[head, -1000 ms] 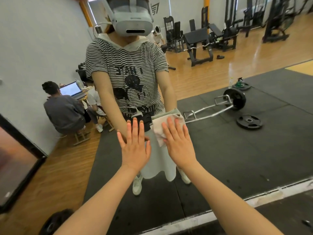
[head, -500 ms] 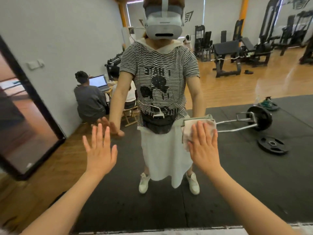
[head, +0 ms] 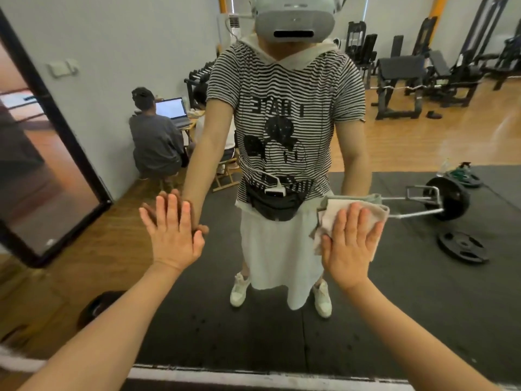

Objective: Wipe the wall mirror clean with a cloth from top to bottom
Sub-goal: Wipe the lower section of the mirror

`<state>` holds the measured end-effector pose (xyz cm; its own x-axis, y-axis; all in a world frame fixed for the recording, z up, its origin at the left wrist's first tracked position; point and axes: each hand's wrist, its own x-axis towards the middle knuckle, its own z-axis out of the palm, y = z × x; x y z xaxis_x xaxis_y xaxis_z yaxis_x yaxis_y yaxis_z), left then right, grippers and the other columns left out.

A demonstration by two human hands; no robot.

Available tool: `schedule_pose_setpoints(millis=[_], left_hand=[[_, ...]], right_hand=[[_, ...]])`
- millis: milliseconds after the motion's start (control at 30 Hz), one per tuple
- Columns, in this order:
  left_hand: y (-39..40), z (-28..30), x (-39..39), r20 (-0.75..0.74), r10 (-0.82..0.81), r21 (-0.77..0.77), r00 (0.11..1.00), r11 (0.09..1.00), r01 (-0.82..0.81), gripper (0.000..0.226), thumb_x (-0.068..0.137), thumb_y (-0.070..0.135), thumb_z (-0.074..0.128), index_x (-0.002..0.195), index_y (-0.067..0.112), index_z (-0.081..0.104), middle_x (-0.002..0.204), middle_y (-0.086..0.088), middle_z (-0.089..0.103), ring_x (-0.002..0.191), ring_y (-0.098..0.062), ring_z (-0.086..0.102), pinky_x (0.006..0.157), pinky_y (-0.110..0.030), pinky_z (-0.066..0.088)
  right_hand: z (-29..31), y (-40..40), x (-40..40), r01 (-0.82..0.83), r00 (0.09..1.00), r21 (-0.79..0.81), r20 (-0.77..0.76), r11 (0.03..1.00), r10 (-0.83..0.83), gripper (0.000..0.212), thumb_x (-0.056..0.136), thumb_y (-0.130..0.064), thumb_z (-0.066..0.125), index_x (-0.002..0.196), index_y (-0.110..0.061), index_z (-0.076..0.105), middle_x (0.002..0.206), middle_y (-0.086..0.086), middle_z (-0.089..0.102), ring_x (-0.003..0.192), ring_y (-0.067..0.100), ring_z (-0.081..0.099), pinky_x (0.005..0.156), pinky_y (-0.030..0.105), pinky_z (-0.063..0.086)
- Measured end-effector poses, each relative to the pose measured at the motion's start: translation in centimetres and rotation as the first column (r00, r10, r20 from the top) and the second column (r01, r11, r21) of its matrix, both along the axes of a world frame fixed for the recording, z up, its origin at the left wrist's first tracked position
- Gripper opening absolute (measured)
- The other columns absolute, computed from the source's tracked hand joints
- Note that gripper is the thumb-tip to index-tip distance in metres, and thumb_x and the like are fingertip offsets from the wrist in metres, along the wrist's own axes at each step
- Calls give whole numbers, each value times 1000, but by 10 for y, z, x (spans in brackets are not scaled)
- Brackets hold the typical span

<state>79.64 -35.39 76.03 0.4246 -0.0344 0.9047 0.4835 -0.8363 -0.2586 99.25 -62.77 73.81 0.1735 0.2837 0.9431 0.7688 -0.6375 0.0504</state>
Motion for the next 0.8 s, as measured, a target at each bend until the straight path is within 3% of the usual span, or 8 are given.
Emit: schedule_pose_setpoints(millis=[67, 133, 233, 333, 467, 567, 700, 800], left_hand=[[1, -1, 1, 8, -9, 4, 1000, 1000, 9, 66, 98, 41, 16, 156, 15, -3, 163, -5, -12, 149, -25, -10, 116, -52, -10], [2, -1, 2, 4, -9, -4, 1000, 1000, 9, 65, 99, 41, 15, 156, 16, -3, 163, -5, -12, 149, -25, -10, 116, -52, -9], [1, -2, 1, -7, -6, -17, 1000, 1000, 6, 64, 100, 43, 13, 156, 16, -5, 162, -4, -14, 149, -25, -11, 116, -51, -9], [1, -1, -1, -16, -12, -28, 1000, 1000, 12, 65, 100, 43, 14, 156, 17, -5, 162, -4, -15, 149, -24, -12, 116, -50, -11], [-1, 0, -1, -4, -34, -38, 999, 999, 34, 79, 88, 36, 32, 156, 17, -5, 162, -2, -16, 149, -23, -13, 116, -49, -11], [-2, -1, 0, 12, -38, -34, 999, 999, 38, 83, 84, 34, 34, 156, 17, -4, 162, -2, -14, 149, -23, -12, 116, -50, -10], [-1, -3, 1, 29, -46, -31, 999, 998, 47, 79, 88, 35, 31, 156, 16, -3, 162, -3, -14, 149, -23, -11, 117, -50, -10], [0, -4, 3, 33, -49, -27, 998, 998, 50, 66, 98, 39, 18, 156, 15, -3, 162, -4, -13, 149, -23, -11, 117, -51, -9]], right_hand=[[3, 29, -22, -27, 997, -104, 64, 994, 34, 52, 105, -29, 21, 151, -8, 15, 163, 9, -8, 149, 24, 2, 118, 50, -8], [5, 60, -46, -58, 989, -237, 116, 970, 88, 56, 95, -27, 35, 147, -10, 25, 160, 11, 9, 144, 23, 9, 117, 49, -8], [5, 79, -61, -50, 982, -310, 156, 950, 103, 74, 85, -27, 41, 152, -11, 13, 151, 3, 25, 147, 21, 5, 119, 48, -9], [6, 66, -50, -36, 975, -322, 195, 946, 103, 78, 87, -21, 37, 155, -11, 1, 156, 3, 19, 149, 19, -1, 120, 44, -9], [-2, 26, -25, -25, 987, -240, 150, 970, 62, 64, 99, -23, 30, 156, -14, 2, 163, 1, -4, 150, 17, -3, 120, 43, -6], [-2, -11, -5, -1, 995, -197, 94, 980, 20, 55, 106, -31, 20, 156, -17, 2, 163, -1, -6, 150, 17, -3, 120, 42, -4], [2, -12, -6, -19, 997, -139, 70, 990, 29, 54, 106, -31, 18, 156, -16, 1, 163, 0, -8, 150, 19, -4, 120, 44, -5], [-4, 13, -17, -9, 999, -19, -34, 1000, 8, 55, 106, -32, 17, 155, -13, -2, 163, 2, -11, 150, 21, -8, 118, 46, -8]])
